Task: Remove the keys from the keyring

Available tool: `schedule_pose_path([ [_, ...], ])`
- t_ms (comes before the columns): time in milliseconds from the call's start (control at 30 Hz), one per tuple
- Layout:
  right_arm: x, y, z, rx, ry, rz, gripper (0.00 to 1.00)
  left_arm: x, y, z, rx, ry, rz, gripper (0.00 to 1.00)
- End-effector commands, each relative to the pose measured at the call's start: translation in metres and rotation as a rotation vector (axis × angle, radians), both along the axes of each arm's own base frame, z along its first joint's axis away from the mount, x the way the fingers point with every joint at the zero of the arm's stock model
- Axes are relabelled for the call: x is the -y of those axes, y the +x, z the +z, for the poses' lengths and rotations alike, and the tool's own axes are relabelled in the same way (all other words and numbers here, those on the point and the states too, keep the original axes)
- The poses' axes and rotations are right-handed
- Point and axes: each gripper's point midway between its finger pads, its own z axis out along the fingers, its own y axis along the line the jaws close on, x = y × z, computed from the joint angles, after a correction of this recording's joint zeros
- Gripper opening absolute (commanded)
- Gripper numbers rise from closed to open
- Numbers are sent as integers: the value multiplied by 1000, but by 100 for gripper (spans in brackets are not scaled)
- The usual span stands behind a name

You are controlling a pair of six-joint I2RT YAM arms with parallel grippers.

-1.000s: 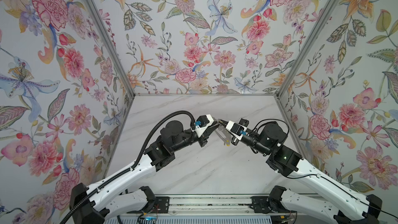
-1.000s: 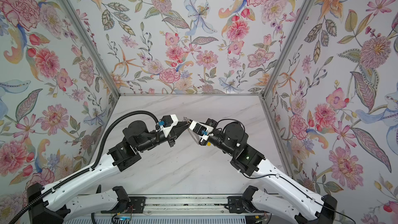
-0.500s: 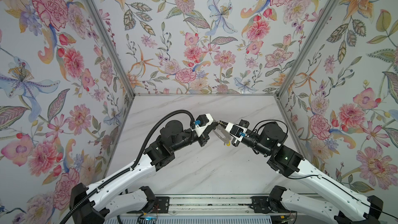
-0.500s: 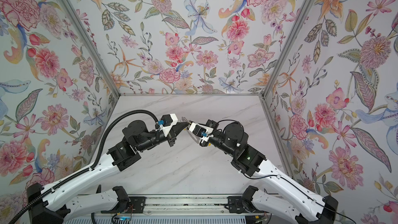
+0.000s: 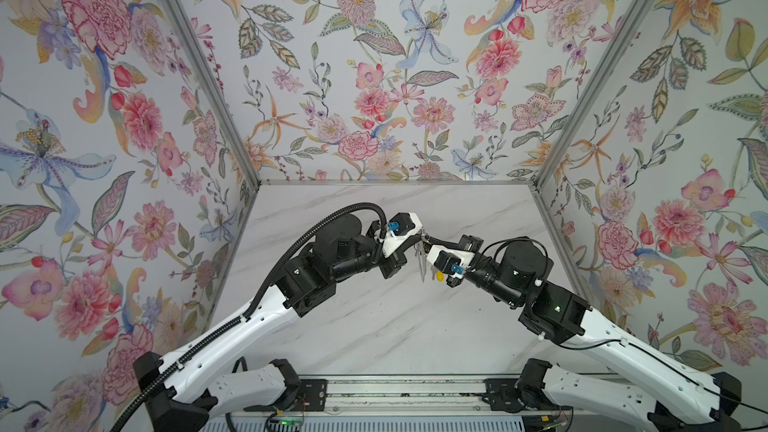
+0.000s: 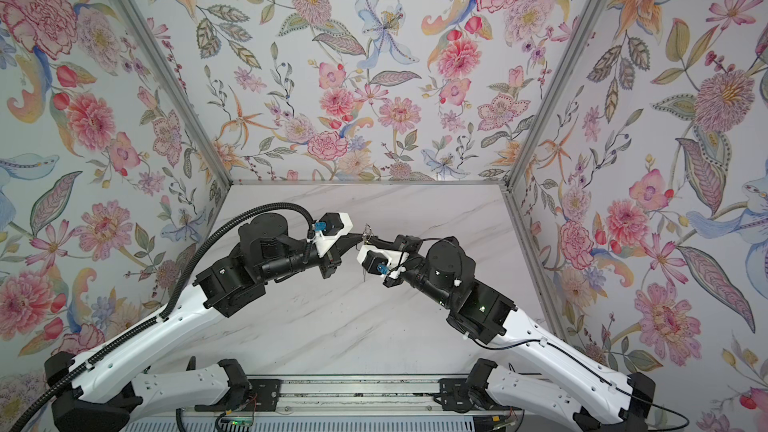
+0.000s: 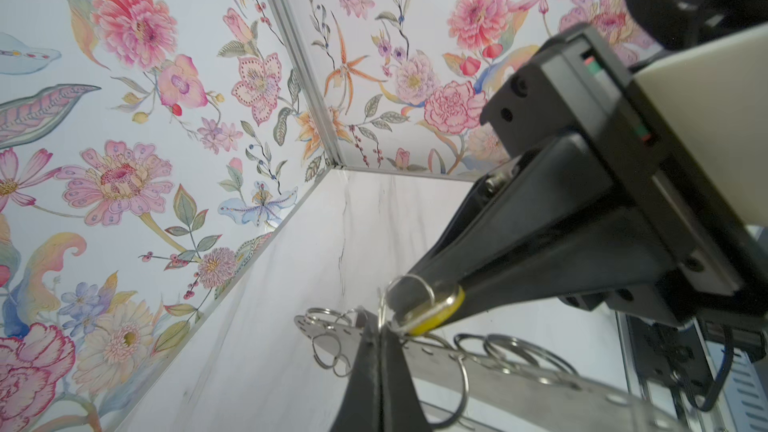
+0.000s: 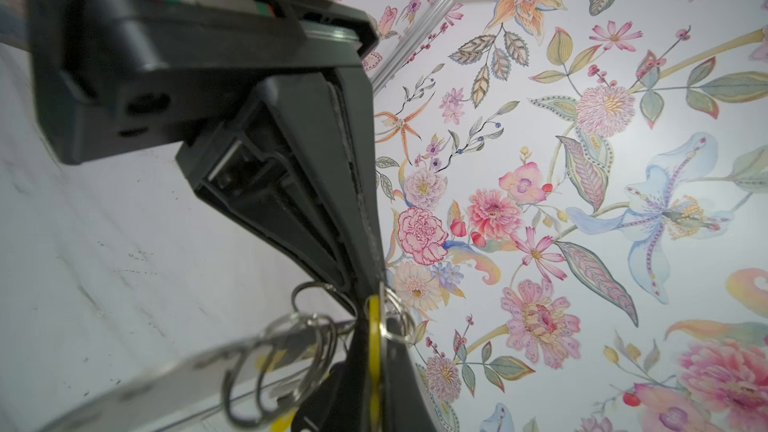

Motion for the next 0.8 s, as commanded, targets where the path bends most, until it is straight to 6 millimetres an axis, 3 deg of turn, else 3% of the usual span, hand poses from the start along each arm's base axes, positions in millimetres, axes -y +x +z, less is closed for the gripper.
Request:
schedule_pose_path([
  [0,-13,-5,-15,58,-138,2,0,3,-11,-11,-8,127,-77,0],
  [400,-38,-11,-15,244,-297,-72,0,-12,-13,-74,-90,533,-191,0],
  [567,-48,-16,-20,272,-314,-57,0,-6,-10,-69,-109,515,-269,0],
  [767,-60,-20,-30,270,-345,-31,0,16,1,-72,-168,519,-335,0],
])
